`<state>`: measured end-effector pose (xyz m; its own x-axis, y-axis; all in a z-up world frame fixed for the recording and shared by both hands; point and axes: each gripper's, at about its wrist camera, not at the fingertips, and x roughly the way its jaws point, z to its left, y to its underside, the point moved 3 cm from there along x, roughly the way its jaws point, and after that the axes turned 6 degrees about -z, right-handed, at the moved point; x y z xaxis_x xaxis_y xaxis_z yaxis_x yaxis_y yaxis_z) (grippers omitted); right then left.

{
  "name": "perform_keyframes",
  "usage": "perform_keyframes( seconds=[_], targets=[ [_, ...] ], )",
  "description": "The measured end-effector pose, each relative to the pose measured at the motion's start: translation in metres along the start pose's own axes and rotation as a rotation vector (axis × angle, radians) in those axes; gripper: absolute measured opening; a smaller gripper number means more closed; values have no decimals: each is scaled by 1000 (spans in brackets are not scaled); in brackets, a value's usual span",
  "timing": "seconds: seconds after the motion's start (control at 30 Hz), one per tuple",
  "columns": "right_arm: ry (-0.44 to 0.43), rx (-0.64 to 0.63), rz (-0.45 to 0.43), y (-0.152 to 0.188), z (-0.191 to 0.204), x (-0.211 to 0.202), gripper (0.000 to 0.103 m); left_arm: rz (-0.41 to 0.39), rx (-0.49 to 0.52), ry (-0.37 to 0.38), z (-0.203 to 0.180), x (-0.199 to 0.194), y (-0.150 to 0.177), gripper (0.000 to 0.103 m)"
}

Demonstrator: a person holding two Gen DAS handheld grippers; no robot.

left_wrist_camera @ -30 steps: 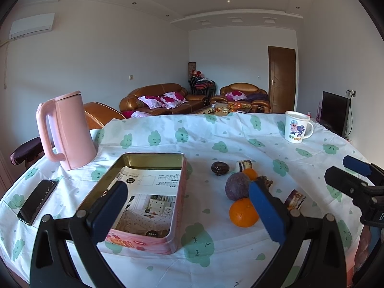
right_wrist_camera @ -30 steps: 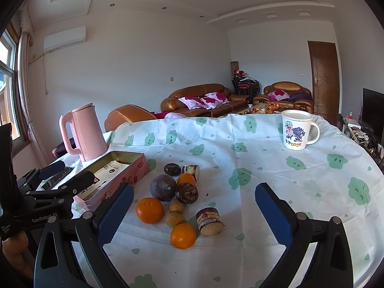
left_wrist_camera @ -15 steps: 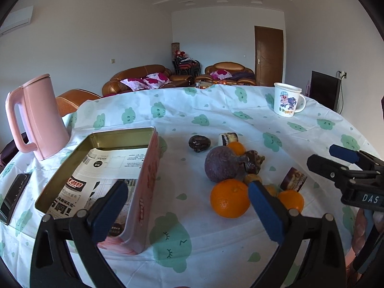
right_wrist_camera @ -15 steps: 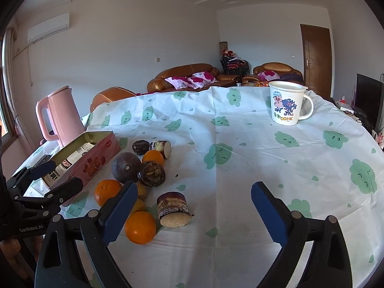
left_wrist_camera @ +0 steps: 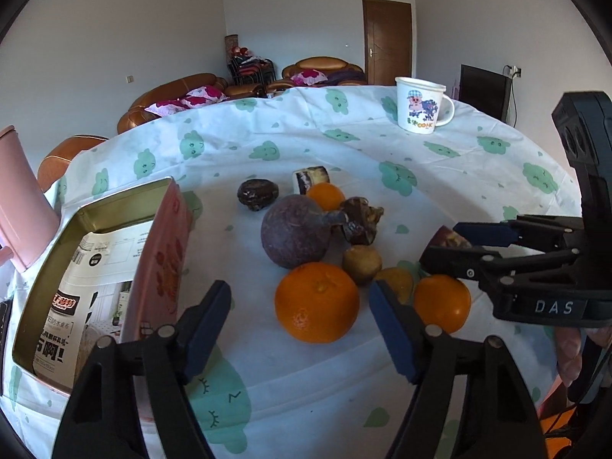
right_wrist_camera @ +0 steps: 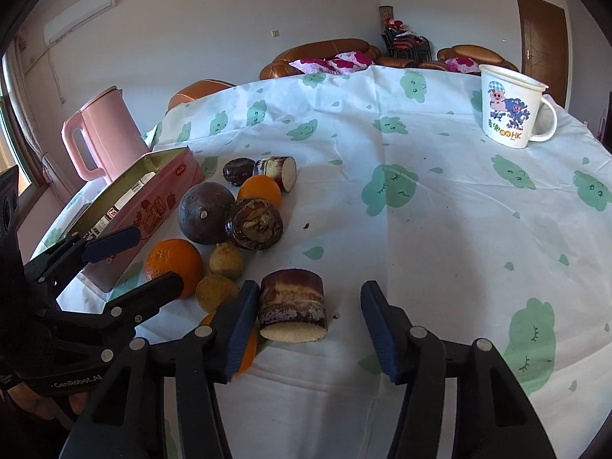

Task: Organize fruits
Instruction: 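Close the left gripper on an orange while the right gripper grasps the cream-filled pastry roll, then carry the orange in the left gripper toward the tin box while the right carries the pastry roll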

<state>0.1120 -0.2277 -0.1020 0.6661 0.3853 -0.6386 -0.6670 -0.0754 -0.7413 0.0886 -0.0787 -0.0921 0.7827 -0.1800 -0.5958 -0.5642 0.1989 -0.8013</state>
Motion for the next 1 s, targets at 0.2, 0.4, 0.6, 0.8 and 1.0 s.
perform_keyframes(
  seconds=[0.2, 0.4, 0.6, 0.8, 1.0],
  targets=[
    [-36, 0, -13, 0, 1, -2, 37, 31, -37, 60, 1, 5, 3, 50],
    [-36, -9, -102, -2, 3, -17, 36, -37, -34, 36, 3, -7, 2, 49],
    [-44, -17, -150, -3, 3, -23, 36, -104, -45, 19, 7, -17, -1, 49],
    [-39, -57, -220, -1, 9, -34, 36, -182, -37, -2, 6, -29, -2, 49],
    [-46, -76, -266, 0, 11, -40, 36, -235, -39, -19, 6, -38, -1, 49]
  ],
)
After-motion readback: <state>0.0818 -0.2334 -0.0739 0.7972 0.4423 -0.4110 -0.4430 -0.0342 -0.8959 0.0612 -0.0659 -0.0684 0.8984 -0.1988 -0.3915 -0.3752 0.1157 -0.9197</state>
